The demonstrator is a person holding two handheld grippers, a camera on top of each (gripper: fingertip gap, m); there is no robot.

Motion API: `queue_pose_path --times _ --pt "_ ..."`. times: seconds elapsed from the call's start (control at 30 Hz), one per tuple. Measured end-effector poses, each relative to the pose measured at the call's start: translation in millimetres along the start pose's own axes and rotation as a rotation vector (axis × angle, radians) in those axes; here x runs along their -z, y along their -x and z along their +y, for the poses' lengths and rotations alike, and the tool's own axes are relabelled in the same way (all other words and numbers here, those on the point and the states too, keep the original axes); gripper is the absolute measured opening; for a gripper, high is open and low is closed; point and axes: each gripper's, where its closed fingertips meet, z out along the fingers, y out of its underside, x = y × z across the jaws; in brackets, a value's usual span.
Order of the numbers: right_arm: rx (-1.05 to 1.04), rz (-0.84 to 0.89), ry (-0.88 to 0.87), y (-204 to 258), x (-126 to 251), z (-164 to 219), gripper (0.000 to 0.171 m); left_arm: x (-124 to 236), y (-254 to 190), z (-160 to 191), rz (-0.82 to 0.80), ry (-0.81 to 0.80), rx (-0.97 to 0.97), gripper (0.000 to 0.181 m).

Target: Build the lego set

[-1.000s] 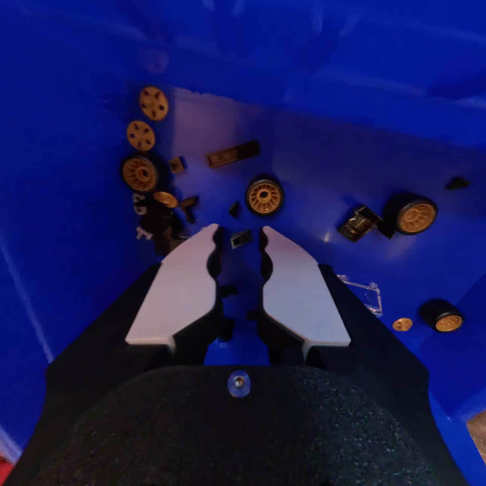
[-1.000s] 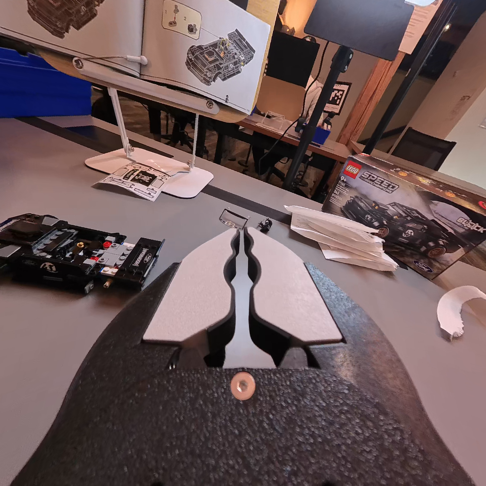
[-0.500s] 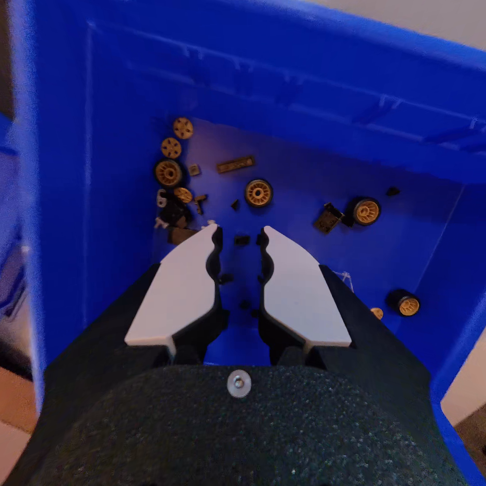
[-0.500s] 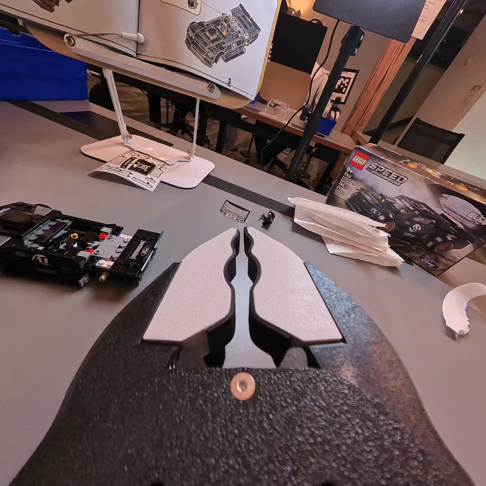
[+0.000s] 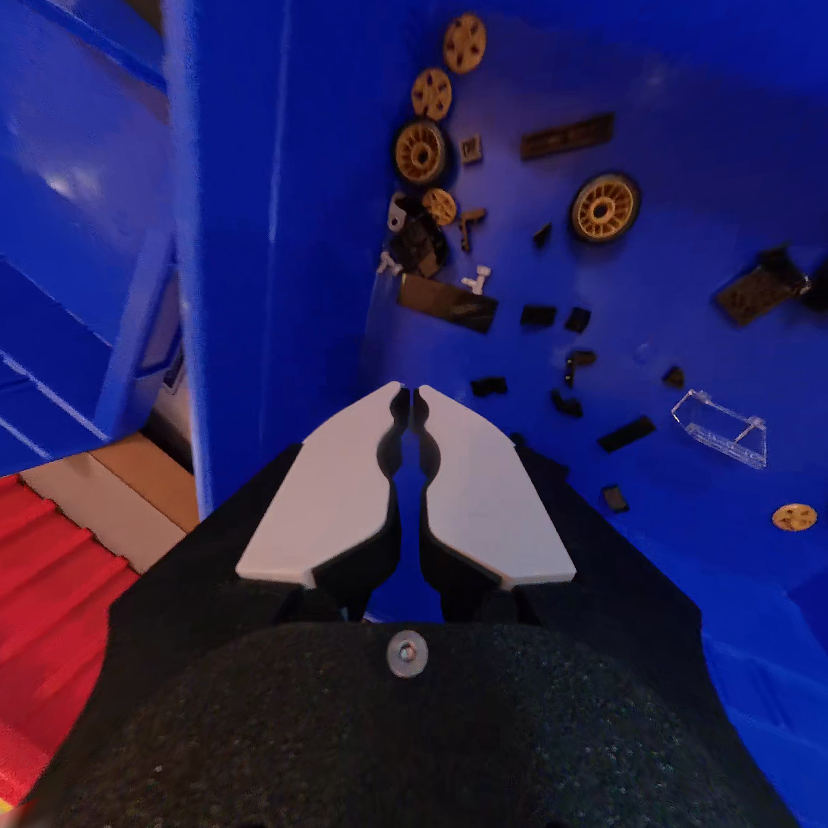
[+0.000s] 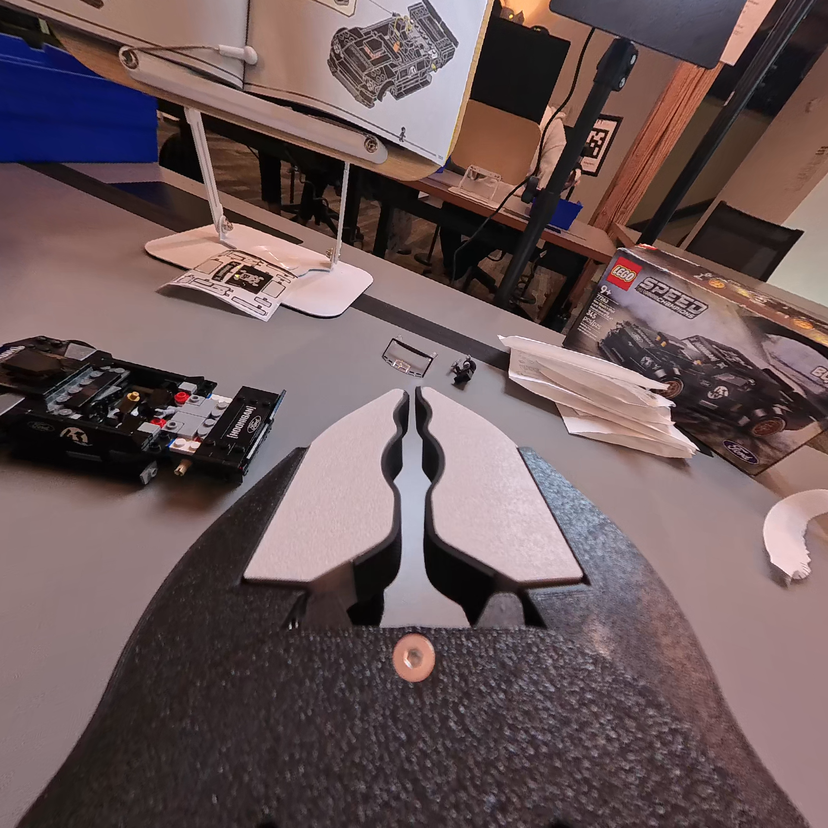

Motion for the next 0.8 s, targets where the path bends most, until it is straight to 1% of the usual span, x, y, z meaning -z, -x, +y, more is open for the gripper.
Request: queue_pose_path --times 0.13,0.23,0.27,0.37,0.4,0.47,0.67,0.73,0.8 --pt "-0.007 0.001 -0.005 -2 2 -1 0.003 -9 -14 10 0.107 0.074 -0.018 0.011" --pt "-0.014 0.0 -0.008 -2 3 -1 0.003 -15 -32 15 0.234 0.118 -0.009 0.022" --pt "-0.016 -0.001 -0.009 -3 3 -1 0.003 -18 -33 16 0.239 0.137 -0.014 0.023" --pt "-0.018 -0.005 -0.008 -2 2 0 0.002 -26 -34 27 0.223 0.246 -0.039 0.024" --pt "-0.019 -0.006 -0.008 -2 2 0 0.002 -27 -36 27 0.229 0.26 -0.044 0.023" --pt "-0.02 -0.008 -0.008 -2 2 0 0.002 -27 -40 27 0.256 0.275 -0.04 0.02" --pt "-0.033 -0.014 -0.004 -3 2 2 0.003 -33 -45 21 0.27 0.288 -0.047 0.023" --pt "-0.031 -0.012 -0.004 -3 2 2 0.002 -33 -47 18 0.284 0.28 -0.045 0.013" --pt "-0.027 -0.007 -0.006 -4 3 1 0.002 -33 -47 16 0.287 0.275 -0.05 0.012"
